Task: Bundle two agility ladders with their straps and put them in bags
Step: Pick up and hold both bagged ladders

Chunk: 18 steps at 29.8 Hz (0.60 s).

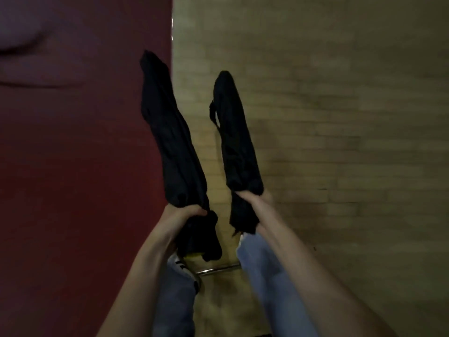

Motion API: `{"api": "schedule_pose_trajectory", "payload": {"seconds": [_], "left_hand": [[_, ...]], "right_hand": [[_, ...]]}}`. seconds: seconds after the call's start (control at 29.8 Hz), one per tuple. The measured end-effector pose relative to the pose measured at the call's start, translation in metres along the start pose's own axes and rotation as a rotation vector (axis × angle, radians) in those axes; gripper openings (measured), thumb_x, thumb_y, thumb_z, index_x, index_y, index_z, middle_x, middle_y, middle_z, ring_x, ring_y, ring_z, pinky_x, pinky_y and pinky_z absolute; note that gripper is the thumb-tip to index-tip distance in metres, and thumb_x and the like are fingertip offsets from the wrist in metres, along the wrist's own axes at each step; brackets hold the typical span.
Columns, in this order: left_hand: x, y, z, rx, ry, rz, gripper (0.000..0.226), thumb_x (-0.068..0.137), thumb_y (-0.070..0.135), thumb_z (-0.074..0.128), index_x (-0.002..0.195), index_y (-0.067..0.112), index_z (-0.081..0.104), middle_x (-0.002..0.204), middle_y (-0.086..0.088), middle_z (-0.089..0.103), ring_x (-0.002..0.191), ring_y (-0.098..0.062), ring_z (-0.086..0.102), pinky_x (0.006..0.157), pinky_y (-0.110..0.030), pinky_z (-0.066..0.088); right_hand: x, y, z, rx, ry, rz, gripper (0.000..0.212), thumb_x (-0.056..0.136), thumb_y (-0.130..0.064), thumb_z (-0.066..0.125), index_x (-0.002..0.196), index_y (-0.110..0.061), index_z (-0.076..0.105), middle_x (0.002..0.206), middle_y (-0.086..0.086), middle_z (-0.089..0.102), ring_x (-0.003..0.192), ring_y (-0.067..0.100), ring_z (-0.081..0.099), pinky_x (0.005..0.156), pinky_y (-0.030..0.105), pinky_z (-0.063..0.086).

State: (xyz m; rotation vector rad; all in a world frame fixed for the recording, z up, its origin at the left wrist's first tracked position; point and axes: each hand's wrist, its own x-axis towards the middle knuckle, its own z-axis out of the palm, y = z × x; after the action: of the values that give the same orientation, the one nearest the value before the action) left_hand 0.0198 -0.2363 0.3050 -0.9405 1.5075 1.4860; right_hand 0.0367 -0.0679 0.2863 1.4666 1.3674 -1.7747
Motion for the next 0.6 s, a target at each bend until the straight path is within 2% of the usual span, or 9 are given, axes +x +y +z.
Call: {"api": "schedule_pose_trajectory", "payload": {"seconds": [0.03, 0.07, 0.13, 0.17, 0.24, 0.3, 0.47, 0.6], "left_hand": [[-0.033, 0.03, 0.007, 0.036, -0.003, 0.011, 0.041, 0.074, -0.005, 0.067, 0.113, 0.0, 0.056, 0.094, -0.009, 0.063, 0.079, -0.02, 0.06, 0.058, -0.026, 0.046], [-0.037, 0.028, 0.013, 0.023, -0.027, 0.012, 0.046, 0.07, -0.004, 0.071, 0.113, 0.003, 0.055, 0.095, -0.009, 0.063, 0.082, -0.021, 0.06, 0.059, -0.025, 0.047], [-0.093, 0.065, 0.027, 0.083, -0.057, 0.052, 0.066, 0.059, 0.004, 0.077, 0.12, 0.004, 0.051, 0.102, -0.01, 0.063, 0.088, -0.022, 0.061, 0.061, -0.025, 0.048], [-0.143, 0.105, 0.04, 0.123, -0.063, 0.091, 0.066, 0.06, 0.004, 0.077, 0.12, 0.005, 0.051, 0.101, -0.009, 0.063, 0.087, -0.021, 0.061, 0.06, -0.024, 0.049], [-0.183, 0.137, 0.054, 0.13, -0.107, 0.132, 0.045, 0.07, -0.002, 0.073, 0.111, 0.008, 0.056, 0.097, -0.008, 0.064, 0.082, -0.017, 0.062, 0.053, -0.019, 0.05], [-0.219, 0.178, 0.078, 0.126, -0.144, 0.203, 0.033, 0.075, 0.0, 0.071, 0.103, 0.014, 0.058, 0.097, -0.006, 0.065, 0.08, -0.015, 0.063, 0.052, -0.018, 0.05], [-0.298, 0.251, 0.146, 0.119, -0.287, 0.369, 0.031, 0.074, 0.011, 0.071, 0.101, 0.019, 0.058, 0.092, 0.003, 0.066, 0.069, -0.006, 0.067, 0.053, -0.018, 0.052], [-0.321, 0.295, 0.181, 0.171, -0.361, 0.497, 0.046, 0.062, 0.016, 0.078, 0.102, 0.023, 0.057, 0.099, 0.004, 0.066, 0.081, -0.005, 0.066, 0.058, -0.016, 0.052]], "right_hand": [[-0.037, -0.026, -0.008, -0.023, -0.006, -0.012, 0.048, 0.075, -0.006, 0.073, 0.12, -0.007, 0.056, 0.101, 0.003, 0.065, 0.092, 0.021, 0.062, 0.074, 0.03, 0.05], [-0.042, -0.021, -0.015, -0.05, -0.018, -0.037, 0.046, 0.075, -0.005, 0.074, 0.118, -0.008, 0.058, 0.096, 0.001, 0.065, 0.088, 0.018, 0.062, 0.07, 0.027, 0.051], [-0.099, -0.057, -0.032, -0.09, -0.031, -0.086, 0.041, 0.074, -0.007, 0.075, 0.112, -0.011, 0.059, 0.092, -0.002, 0.064, 0.083, 0.013, 0.062, 0.065, 0.022, 0.05], [-0.149, -0.099, -0.043, -0.094, -0.039, -0.119, 0.04, 0.074, -0.009, 0.075, 0.11, -0.01, 0.059, 0.094, -0.001, 0.065, 0.084, 0.014, 0.062, 0.067, 0.022, 0.05], [-0.193, -0.137, -0.054, -0.11, -0.061, -0.194, 0.048, 0.074, -0.014, 0.076, 0.117, -0.008, 0.058, 0.102, 0.002, 0.064, 0.089, 0.016, 0.062, 0.073, 0.026, 0.049], [-0.234, -0.188, -0.072, -0.101, -0.077, -0.304, 0.05, 0.075, -0.018, 0.075, 0.12, -0.009, 0.055, 0.103, 0.0, 0.062, 0.086, 0.012, 0.059, 0.072, 0.022, 0.048], [-0.316, -0.268, -0.126, -0.052, -0.031, -0.544, 0.059, 0.075, -0.026, 0.073, 0.127, -0.016, 0.048, 0.11, -0.007, 0.055, 0.101, 0.012, 0.054, 0.085, 0.026, 0.043], [-0.347, -0.309, -0.147, 0.012, -0.007, -0.65, 0.056, 0.067, -0.032, 0.074, 0.117, -0.02, 0.052, 0.114, -0.004, 0.059, 0.104, 0.015, 0.058, 0.085, 0.029, 0.047]]}}
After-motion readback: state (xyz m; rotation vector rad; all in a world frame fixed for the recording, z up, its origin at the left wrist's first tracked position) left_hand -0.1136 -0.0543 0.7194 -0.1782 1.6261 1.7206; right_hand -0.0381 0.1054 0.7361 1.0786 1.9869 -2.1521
